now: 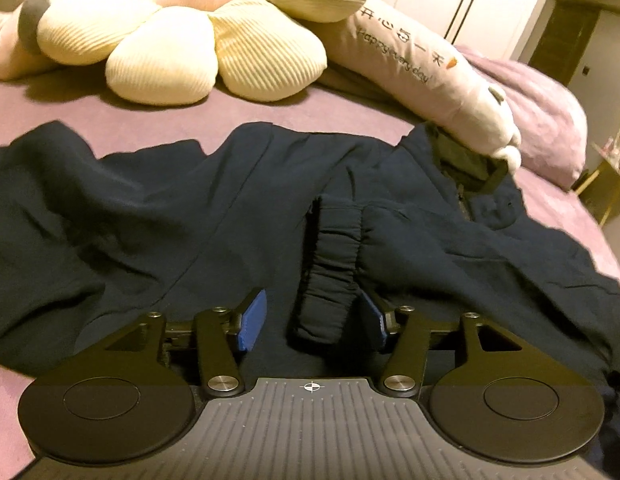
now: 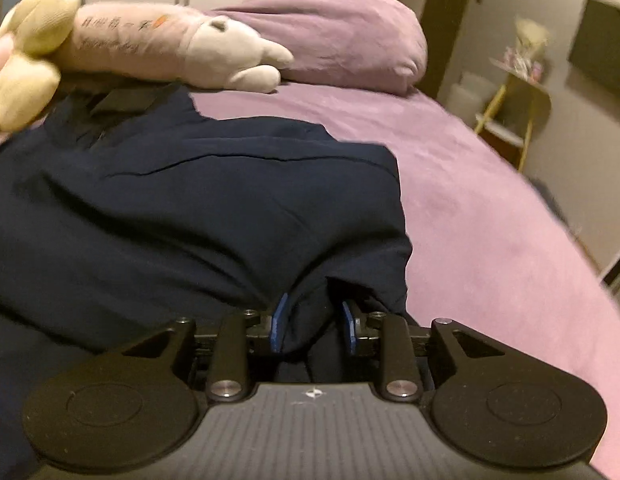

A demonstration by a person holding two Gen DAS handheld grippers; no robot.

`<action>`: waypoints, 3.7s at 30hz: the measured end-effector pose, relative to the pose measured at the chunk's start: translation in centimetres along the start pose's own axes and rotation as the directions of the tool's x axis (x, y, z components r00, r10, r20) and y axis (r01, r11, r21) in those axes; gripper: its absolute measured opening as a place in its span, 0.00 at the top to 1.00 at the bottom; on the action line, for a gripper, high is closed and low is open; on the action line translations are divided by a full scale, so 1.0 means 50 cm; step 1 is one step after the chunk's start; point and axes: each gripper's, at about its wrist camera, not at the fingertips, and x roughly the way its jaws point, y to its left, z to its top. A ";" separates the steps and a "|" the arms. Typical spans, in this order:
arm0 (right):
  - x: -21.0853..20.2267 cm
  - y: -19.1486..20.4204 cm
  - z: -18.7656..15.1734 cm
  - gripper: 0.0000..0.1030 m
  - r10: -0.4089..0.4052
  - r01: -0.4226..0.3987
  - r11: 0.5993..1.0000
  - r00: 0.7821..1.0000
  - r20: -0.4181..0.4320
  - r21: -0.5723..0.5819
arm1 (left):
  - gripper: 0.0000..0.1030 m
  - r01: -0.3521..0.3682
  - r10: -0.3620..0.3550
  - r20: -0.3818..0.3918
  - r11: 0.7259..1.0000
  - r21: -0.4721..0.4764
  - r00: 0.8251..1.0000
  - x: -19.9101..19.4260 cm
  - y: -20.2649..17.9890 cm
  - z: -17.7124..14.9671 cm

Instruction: Fold large clothes

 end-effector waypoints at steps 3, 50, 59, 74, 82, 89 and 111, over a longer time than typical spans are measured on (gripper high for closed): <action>-0.041 -0.005 0.012 0.72 -0.033 0.033 0.999 0.999 0.030 0.014 | 0.42 0.036 -0.037 -0.003 0.998 -0.051 0.999 -0.038 0.033 -0.004; -0.096 0.671 0.030 0.86 0.514 -0.477 0.836 0.854 0.080 -0.271 | 0.93 0.190 -0.001 0.441 0.903 -0.386 0.898 -0.380 0.507 0.104; -0.126 0.375 0.013 0.93 0.579 -0.595 0.796 0.802 0.146 0.109 | 0.90 0.216 -0.215 0.154 0.976 0.010 0.964 -0.159 0.079 0.037; -0.044 0.249 -0.006 0.47 0.799 -0.735 0.484 0.592 0.102 0.475 | 0.10 0.144 -0.145 0.103 0.989 0.014 0.984 -0.235 0.124 -0.064; -0.081 0.276 -0.034 0.39 0.788 -0.737 0.534 0.611 0.072 0.414 | 0.12 -0.073 0.092 0.122 0.985 -0.155 0.988 -0.251 0.260 -0.064; -0.080 0.314 -0.032 0.39 0.760 -0.709 0.587 0.649 0.037 0.391 | 0.13 -0.133 0.150 0.082 0.974 -0.181 0.985 -0.209 0.264 -0.071; -0.087 0.043 0.048 0.87 0.385 -0.477 0.736 0.879 0.281 0.481 | 0.13 -0.167 0.162 0.097 0.985 0.040 0.982 -0.174 0.150 -0.034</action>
